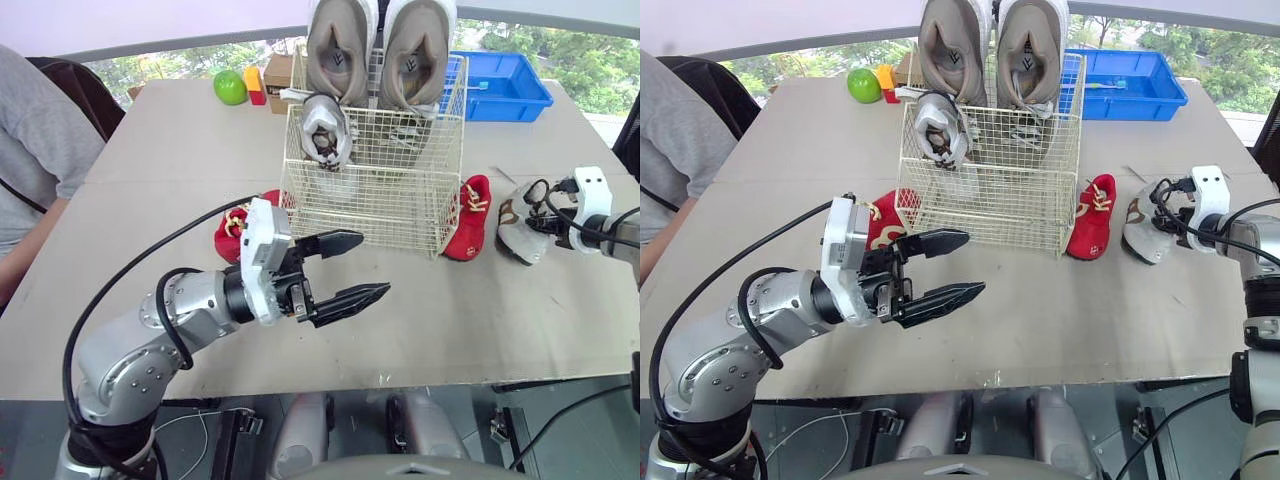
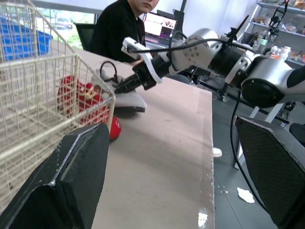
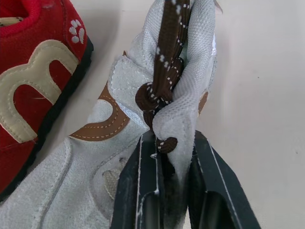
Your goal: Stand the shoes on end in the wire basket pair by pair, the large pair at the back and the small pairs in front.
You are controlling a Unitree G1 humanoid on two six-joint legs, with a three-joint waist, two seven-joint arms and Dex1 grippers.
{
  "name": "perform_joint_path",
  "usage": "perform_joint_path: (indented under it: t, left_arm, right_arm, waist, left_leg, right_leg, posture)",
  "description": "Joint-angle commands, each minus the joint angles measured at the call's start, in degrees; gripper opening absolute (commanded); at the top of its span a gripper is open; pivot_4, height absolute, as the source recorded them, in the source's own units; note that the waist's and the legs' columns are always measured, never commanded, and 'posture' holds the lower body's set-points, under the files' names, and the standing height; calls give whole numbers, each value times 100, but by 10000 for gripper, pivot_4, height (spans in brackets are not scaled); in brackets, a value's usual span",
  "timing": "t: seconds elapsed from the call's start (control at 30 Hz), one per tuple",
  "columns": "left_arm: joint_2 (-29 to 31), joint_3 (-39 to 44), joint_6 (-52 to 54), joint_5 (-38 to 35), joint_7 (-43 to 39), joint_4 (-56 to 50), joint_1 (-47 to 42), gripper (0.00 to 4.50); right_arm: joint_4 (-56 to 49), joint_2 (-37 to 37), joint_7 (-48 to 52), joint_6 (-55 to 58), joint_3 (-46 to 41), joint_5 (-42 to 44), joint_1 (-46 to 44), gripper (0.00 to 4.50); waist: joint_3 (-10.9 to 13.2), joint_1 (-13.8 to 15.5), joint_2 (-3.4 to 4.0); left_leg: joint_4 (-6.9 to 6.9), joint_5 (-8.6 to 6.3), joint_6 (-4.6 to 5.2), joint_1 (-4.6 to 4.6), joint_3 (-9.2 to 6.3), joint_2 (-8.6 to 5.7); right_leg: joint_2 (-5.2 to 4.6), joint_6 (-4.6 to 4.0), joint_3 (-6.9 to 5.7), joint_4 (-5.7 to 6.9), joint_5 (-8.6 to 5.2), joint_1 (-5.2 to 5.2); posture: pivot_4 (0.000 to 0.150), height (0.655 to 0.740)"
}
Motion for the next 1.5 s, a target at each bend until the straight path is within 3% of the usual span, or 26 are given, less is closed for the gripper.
perform_joint_path:
  t: [0.03,0.23,0.3,0.43,0.53,0.6,0.73,0.97,1.23,1.5]
  left_arm:
    - [66,47,-67,-171,7,-151,-79,45000]
    - [34,-2,-226,-33,-62,72,-107,45000]
    - [-31,-83,-391,214,-89,188,-60,45000]
    - [-111,-235,-831,919,-99,217,317,45000]
    - [-340,34,-922,580,22,183,560,45000]
    - [-483,216,-916,264,181,150,641,45000]
    - [-277,404,-1003,429,-18,97,869,45000]
    - [-274,854,-1142,167,-28,32,1329,45000]
    - [-152,1007,-1421,392,-254,212,1476,45000]
    - [-211,947,-1432,298,-132,10,1583,45000]
  right_arm:
    - [-960,-153,-9,309,-1103,575,287,1593]
    - [-2840,435,-399,354,-2196,1664,-32,1593]
    - [-3486,1176,-681,39,-2224,2184,-431,1593]
    - [-4608,2359,-1039,-1461,-847,1296,-749,1593]
    - [-4816,2768,-1080,-2316,52,588,-433,1593]
    - [-4795,3007,-1181,-2686,335,343,-311,1593]
    - [-4298,3046,-1229,-3852,906,-699,11,1593]
    - [-3587,3273,-1854,-5155,564,-1344,-263,1593]
    - [-2634,3395,-2562,-6355,652,-2228,-543,1593]
    - [-1286,3459,-2684,-7339,972,-2685,67,1593]
  waist:
    - [2,30,3]
    - [23,-121,43]
    - [22,-158,42]
    - [16,-240,51]
    - [13,-116,45]
    - [11,-25,42]
    - [11,-14,40]
    - [12,-42,41]
    - [12,-41,40]
    - [2,-51,27]
  left_leg:
    - [-1,-1,1,-3,-3,0]
    - [-14,-4,3,-3,-4,1]
    - [-21,-4,3,0,-10,5]
    - [-40,-4,2,5,-5,15]
    - [-57,-2,0,-10,-10,17]
    - [-60,-2,-1,-20,-14,23]
    - [-54,-2,0,-31,-7,-2]
    - [-52,0,-4,-14,-7,3]
    - [-56,1,-5,-12,-1,6]
    - [-56,1,-5,1,1,9]
  right_leg:
    - [0,1,-3,0,-1,-1]
    - [15,4,29,2,-1,-22]
    - [22,3,20,3,-1,-22]
    - [39,1,41,11,0,-40]
    - [32,0,22,8,0,-55]
    - [10,0,8,0,-1,-55]
    - [-19,2,18,-10,-1,-57]
    - [4,-1,24,2,0,-56]
    - [3,-2,29,2,-1,-55]
    - [3,-3,32,4,-1,-45]
  posture:
    - [1500,7400]
    - [1500,7400]
    - [1500,7400]
    - [1500,7400]
    - [1500,7400]
    - [1500,7400]
    - [1500,7400]
    - [1500,7400]
    - [1500,7400]
    - [1500,7400]
